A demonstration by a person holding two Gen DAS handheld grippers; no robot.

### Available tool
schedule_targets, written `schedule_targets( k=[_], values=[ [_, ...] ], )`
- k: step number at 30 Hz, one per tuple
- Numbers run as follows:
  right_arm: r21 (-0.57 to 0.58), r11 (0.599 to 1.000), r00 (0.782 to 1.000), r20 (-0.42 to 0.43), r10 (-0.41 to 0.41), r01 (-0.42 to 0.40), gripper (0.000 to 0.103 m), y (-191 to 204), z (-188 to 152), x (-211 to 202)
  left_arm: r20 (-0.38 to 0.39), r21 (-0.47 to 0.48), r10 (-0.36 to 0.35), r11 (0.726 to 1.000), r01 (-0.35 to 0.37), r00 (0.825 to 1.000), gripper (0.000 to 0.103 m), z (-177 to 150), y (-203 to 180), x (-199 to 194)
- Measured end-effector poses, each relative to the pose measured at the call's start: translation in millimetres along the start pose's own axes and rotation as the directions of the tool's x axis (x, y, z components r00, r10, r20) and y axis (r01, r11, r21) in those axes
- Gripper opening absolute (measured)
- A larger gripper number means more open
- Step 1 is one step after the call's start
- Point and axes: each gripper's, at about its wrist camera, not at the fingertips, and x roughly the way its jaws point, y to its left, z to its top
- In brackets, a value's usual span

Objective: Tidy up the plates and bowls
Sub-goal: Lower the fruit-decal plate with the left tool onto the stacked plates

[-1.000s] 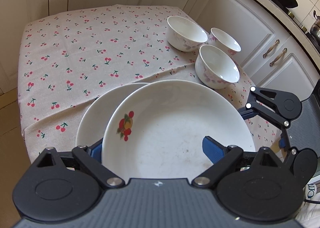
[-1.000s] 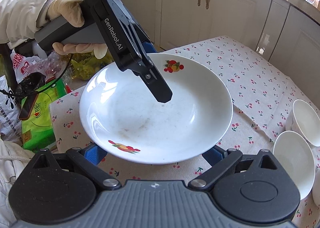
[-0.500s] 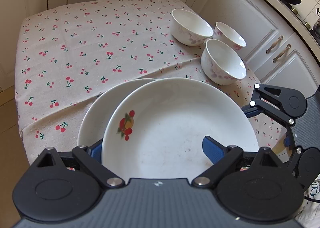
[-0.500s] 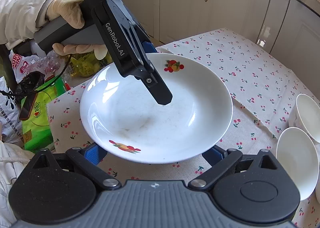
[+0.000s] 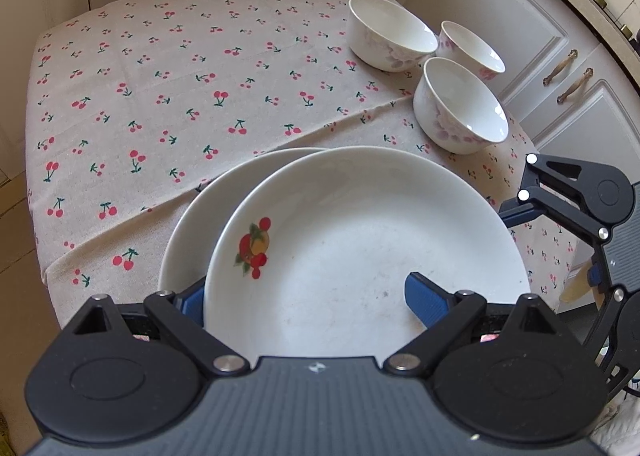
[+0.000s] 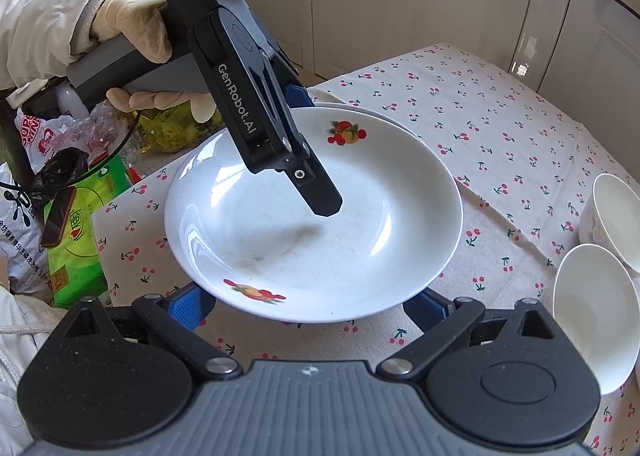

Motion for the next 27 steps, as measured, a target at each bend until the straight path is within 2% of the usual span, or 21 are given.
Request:
schedule_targets(
  k=[19,27],
  values=[
    [0.020,1.000,1.000,-0.003,0.020,-0.020,0.101,0.1,0.0,-2.6,-0.113,0.106,0.084,0.992,-0.072,0.990,0.095,10.5,-7.1,7.3],
    [0.022,1.000,1.000,0.007,0.014,-0.014,0.101,1.3,-1.0,-4.0,-0.126,0.126,0.123,0.986,-0.107,0.984,0.095,10.9,-10.9,6.2]
  ],
)
